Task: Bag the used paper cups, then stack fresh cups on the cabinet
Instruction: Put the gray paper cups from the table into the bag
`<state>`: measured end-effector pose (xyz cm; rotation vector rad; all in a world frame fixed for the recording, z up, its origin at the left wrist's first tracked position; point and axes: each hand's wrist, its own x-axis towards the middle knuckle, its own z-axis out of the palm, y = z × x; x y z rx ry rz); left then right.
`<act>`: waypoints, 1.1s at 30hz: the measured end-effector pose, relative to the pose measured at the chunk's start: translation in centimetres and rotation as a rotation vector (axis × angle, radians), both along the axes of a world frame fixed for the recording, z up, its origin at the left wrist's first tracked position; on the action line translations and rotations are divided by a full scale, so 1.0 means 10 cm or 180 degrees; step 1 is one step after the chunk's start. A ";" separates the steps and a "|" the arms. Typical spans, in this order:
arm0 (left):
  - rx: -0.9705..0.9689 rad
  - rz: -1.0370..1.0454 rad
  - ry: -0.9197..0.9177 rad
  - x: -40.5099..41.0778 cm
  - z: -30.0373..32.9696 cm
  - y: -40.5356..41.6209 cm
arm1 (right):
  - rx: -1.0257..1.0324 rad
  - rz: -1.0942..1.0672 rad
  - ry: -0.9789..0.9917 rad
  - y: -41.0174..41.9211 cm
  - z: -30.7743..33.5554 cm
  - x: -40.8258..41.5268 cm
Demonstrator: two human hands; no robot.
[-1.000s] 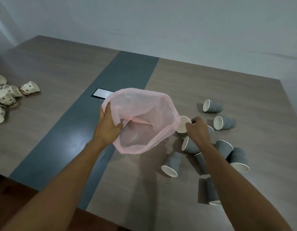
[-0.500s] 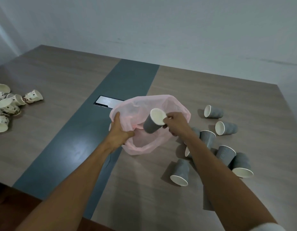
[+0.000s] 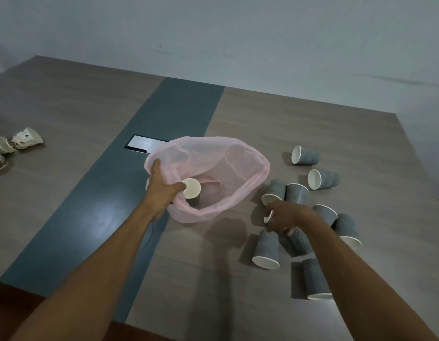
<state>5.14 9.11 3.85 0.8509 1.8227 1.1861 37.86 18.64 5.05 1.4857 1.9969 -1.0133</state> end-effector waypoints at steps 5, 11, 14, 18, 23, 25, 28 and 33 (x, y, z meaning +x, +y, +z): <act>-0.0032 -0.0045 0.0027 0.02 0.04 -0.01 | 0.0486 0.1517 -0.0678 -0.45 -0.59 0.02; -0.0064 -0.0134 0.0036 0.06 0.09 -0.07 | 0.1182 0.1744 -0.0745 -0.52 -0.42 -0.16; -0.0031 -0.0197 0.0046 0.08 0.13 -0.08 | 0.0331 0.0525 0.0730 -0.21 0.22 -0.19; 0.0020 -0.0300 0.0166 0.11 0.14 -0.10 | 0.0899 -0.0981 0.2585 0.21 0.67 -0.31; 0.0048 -0.0294 0.0193 0.19 0.16 -0.05 | 0.0779 -0.0956 0.2295 0.39 0.42 -0.56; 0.0128 -0.0310 0.0227 0.20 0.17 -0.01 | 0.0937 -0.1347 0.2224 0.47 0.30 -0.48; 0.0169 -0.0279 0.0293 0.16 0.16 0.05 | 0.1660 -0.1387 0.1547 0.65 0.18 -0.26; 0.0216 -0.0229 0.0358 0.17 0.12 0.13 | 0.0869 0.0473 -0.0239 0.55 -0.30 0.09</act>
